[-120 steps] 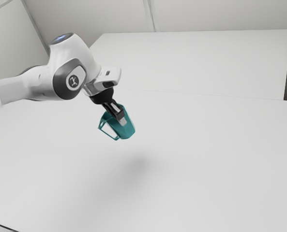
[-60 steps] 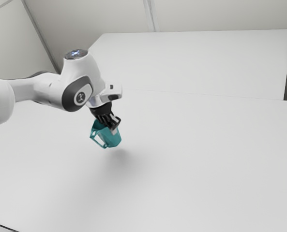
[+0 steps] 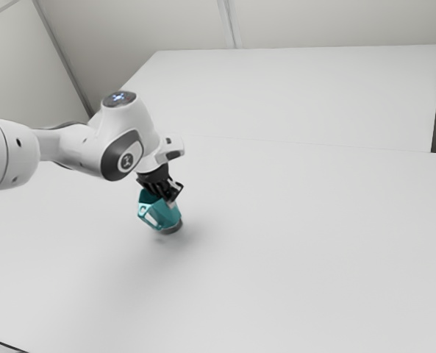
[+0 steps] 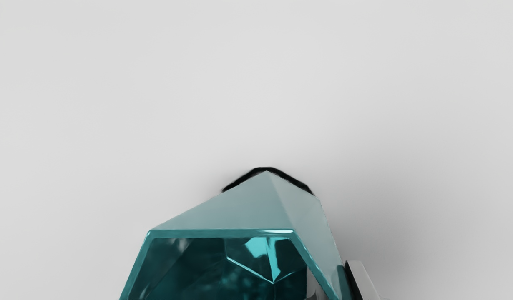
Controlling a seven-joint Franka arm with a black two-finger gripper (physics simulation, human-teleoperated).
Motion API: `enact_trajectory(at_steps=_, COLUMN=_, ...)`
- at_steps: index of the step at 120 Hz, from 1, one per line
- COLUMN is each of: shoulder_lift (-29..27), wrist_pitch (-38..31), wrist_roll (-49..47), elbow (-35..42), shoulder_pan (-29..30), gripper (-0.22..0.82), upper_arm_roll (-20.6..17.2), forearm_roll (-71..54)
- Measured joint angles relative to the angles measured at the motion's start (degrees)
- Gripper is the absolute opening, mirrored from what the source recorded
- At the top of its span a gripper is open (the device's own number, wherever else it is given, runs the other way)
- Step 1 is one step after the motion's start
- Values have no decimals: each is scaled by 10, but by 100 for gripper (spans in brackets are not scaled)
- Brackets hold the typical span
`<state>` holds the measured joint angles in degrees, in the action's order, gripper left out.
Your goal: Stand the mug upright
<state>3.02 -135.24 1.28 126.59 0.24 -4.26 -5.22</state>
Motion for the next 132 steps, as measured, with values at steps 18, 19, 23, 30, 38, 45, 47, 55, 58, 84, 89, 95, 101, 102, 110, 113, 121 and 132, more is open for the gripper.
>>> enact_trajectory(at_steps=18, shoulder_lift=9, wrist_pitch=-9, wrist_roll=-13, elbow=1, shoulder_pan=-13, gripper=-18, upper_arm_roll=0, forearm_roll=-5)
enact_trajectory(at_steps=19, shoulder_lift=9, wrist_pitch=-9, wrist_roll=-14, elbow=1, shoulder_pan=-14, gripper=-18, upper_arm_roll=0, forearm_roll=-5)
enact_trajectory(at_steps=23, shoulder_lift=10, wrist_pitch=-10, wrist_roll=-16, elbow=1, shoulder_pan=-15, gripper=-18, upper_arm_roll=2, forearm_roll=-6)
enact_trajectory(at_steps=30, shoulder_lift=11, wrist_pitch=-11, wrist_roll=-20, elbow=1, shoulder_pan=-14, gripper=-18, upper_arm_roll=3, forearm_roll=-8)
enact_trajectory(at_steps=38, shoulder_lift=12, wrist_pitch=-11, wrist_roll=-23, elbow=1, shoulder_pan=-11, gripper=-11, upper_arm_roll=4, forearm_roll=-10)
enact_trajectory(at_steps=45, shoulder_lift=13, wrist_pitch=-10, wrist_roll=-23, elbow=1, shoulder_pan=-9, gripper=2, upper_arm_roll=4, forearm_roll=-9)
enact_trajectory(at_steps=47, shoulder_lift=13, wrist_pitch=-10, wrist_roll=-23, elbow=1, shoulder_pan=-9, gripper=6, upper_arm_roll=4, forearm_roll=-9)
enact_trajectory(at_steps=55, shoulder_lift=12, wrist_pitch=-9, wrist_roll=-24, elbow=1, shoulder_pan=-9, gripper=20, upper_arm_roll=4, forearm_roll=-9)
enact_trajectory(at_steps=58, shoulder_lift=11, wrist_pitch=-8, wrist_roll=-24, elbow=1, shoulder_pan=-9, gripper=25, upper_arm_roll=4, forearm_roll=-9)
enact_trajectory(at_steps=84, shoulder_lift=-36, wrist_pitch=23, wrist_roll=-24, elbow=-2, shoulder_pan=-10, gripper=48, upper_arm_roll=3, forearm_roll=-10)
enact_trajectory(at_steps=89, shoulder_lift=-44, wrist_pitch=34, wrist_roll=-24, elbow=-6, shoulder_pan=-10, gripper=50, upper_arm_roll=3, forearm_roll=-11)
enact_trajectory(at_steps=95, shoulder_lift=-50, wrist_pitch=55, wrist_roll=-24, elbow=-24, shoulder_pan=-11, gripper=52, upper_arm_roll=3, forearm_roll=-10)
enact_trajectory(at_steps=101, shoulder_lift=-52, wrist_pitch=83, wrist_roll=-23, elbow=-50, shoulder_pan=-13, gripper=54, upper_arm_roll=5, forearm_roll=-8)
enact_trajectory(at_steps=102, shoulder_lift=-52, wrist_pitch=88, wrist_roll=-23, elbow=-55, shoulder_pan=-14, gripper=54, upper_arm_roll=6, forearm_roll=-8)
enact_trajectory(at_steps=110, shoulder_lift=-52, wrist_pitch=139, wrist_roll=-24, elbow=-107, shoulder_pan=-17, gripper=56, upper_arm_roll=11, forearm_roll=-2)
enact_trajectory(at_steps=113, shoulder_lift=-52, wrist_pitch=160, wrist_roll=-25, elbow=-130, shoulder_pan=-15, gripper=56, upper_arm_roll=10, forearm_roll=-1)
enact_trajectory(at_steps=121, shoulder_lift=-49, wrist_pitch=218, wrist_roll=-26, elbow=-204, shoulder_pan=-8, gripper=57, upper_arm_roll=7, forearm_roll=2)
enact_trajectory(at_steps=132, shoulder_lift=-44, wrist_pitch=289, wrist_roll=-28, elbow=-283, shoulder_pan=0, gripper=59, upper_arm_roll=0, forearm_roll=4)
